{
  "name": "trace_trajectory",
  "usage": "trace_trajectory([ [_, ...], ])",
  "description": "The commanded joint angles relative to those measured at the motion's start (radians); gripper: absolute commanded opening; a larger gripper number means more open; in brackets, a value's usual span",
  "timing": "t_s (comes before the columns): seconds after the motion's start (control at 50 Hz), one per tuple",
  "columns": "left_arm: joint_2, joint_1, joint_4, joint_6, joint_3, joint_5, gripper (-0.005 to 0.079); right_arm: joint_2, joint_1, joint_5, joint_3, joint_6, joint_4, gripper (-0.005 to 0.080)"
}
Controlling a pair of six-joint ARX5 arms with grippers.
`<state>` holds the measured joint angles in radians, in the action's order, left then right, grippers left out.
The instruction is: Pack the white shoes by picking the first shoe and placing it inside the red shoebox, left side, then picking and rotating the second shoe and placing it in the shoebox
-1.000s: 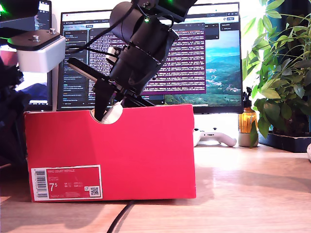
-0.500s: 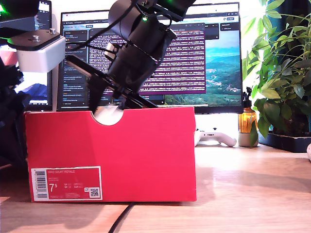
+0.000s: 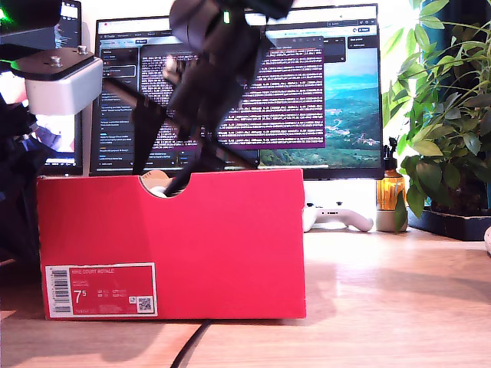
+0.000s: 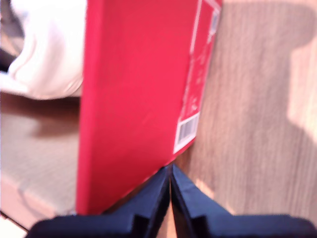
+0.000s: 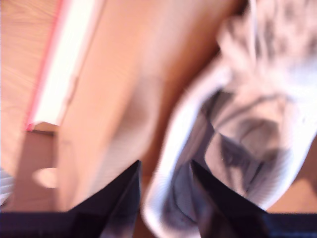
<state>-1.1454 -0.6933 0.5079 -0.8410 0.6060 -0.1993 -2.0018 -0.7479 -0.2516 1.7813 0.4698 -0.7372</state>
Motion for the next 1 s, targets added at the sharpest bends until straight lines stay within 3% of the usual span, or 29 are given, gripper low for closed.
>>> trace_trajectory([
  [0.0, 0.0, -0.002, -0.008, 0.005, 0.008, 0.01, -0.0016, 0.051, 0.042, 0.002, 0.054, -0.007, -0.058, 0.0275],
  [0.22, 0.0, -0.002, -0.008, 0.005, 0.007, 0.013, -0.0016, 0.051, 0.153, 0.0, 0.195, -0.05, -0.285, 0.0275],
  [0.3, 0.0, -0.002, -0.008, 0.005, 0.007, 0.013, -0.0016, 0.051, 0.192, 0.027, 0.222, 0.028, -0.365, 0.0275],
  [0.38, 0.0, -0.002, -0.008, 0.005, 0.007, 0.016, -0.0016, 0.052, 0.222, 0.171, 0.23, 0.105, -0.446, 0.0275],
  [0.5, 0.0, -0.002, -0.008, 0.005, 0.007, 0.031, -0.0016, 0.053, 0.264, 0.418, 0.229, 0.362, -0.628, 0.0275],
  [0.78, 0.0, -0.002, -0.008, 0.005, 0.007, 0.05, -0.0016, 0.09, 0.306, 0.535, 0.221, 0.578, -0.633, 0.0283],
  [0.98, 0.0, -0.002, -0.008, 0.005, 0.008, 0.063, -0.0016, 0.16, 0.345, 0.57, 0.131, 0.652, -0.634, 0.0472],
])
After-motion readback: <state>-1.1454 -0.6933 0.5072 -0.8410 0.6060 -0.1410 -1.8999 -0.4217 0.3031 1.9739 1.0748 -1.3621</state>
